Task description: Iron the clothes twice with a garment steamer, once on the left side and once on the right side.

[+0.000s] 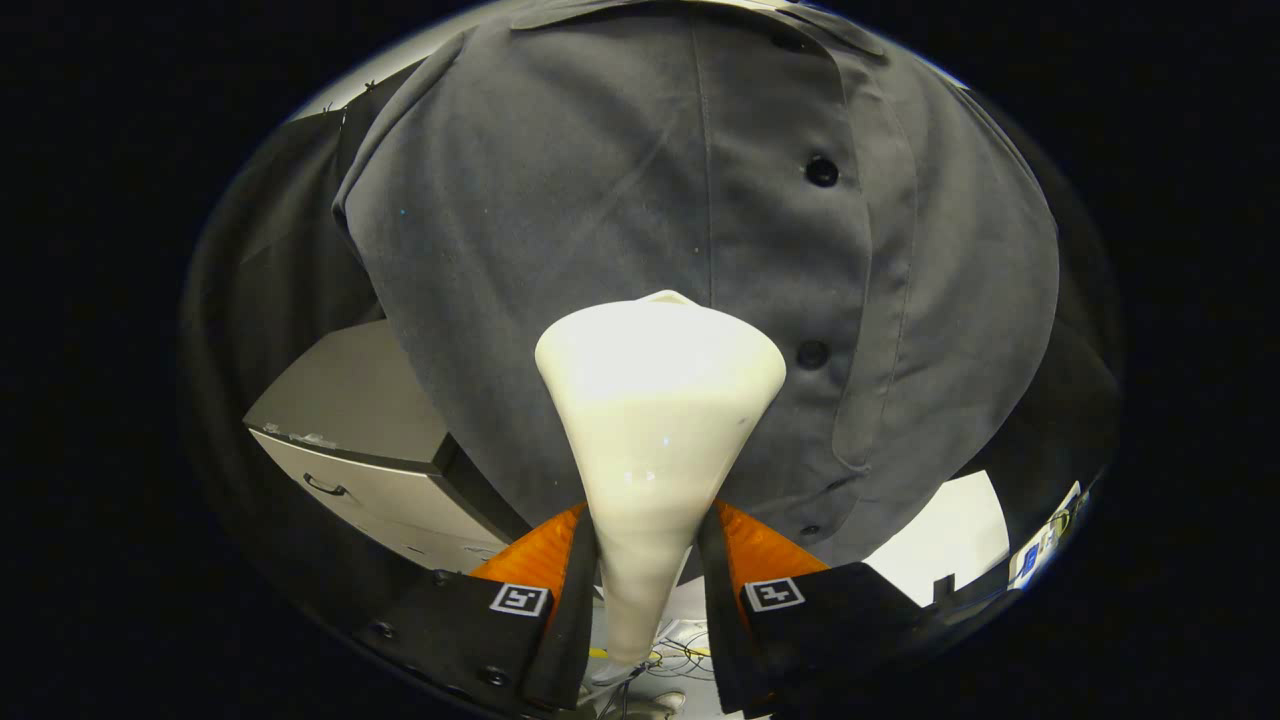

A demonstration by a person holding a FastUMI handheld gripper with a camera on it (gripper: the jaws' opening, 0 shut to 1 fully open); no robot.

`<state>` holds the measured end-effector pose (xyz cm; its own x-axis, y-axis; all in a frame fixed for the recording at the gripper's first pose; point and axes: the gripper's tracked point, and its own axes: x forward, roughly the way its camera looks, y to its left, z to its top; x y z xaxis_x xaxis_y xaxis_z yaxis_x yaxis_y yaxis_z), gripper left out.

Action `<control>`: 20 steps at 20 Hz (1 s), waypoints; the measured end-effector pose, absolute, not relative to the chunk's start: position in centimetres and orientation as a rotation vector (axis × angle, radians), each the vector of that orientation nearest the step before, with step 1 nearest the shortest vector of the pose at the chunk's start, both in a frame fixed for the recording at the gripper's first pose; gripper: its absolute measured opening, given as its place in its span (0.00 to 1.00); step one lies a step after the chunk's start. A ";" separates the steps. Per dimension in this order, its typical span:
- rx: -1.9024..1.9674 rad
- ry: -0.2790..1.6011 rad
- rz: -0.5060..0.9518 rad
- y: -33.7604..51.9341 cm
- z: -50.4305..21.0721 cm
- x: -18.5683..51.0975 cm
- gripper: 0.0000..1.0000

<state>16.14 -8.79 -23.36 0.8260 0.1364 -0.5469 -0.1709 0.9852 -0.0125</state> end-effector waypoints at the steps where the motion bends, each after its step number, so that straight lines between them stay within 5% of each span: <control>1: -0.062 0.589 0.162 -8.9 -24.0 16.1 0.57; 20: -0.048 0.790 0.144 -9.6 -33.6 12.8 0.57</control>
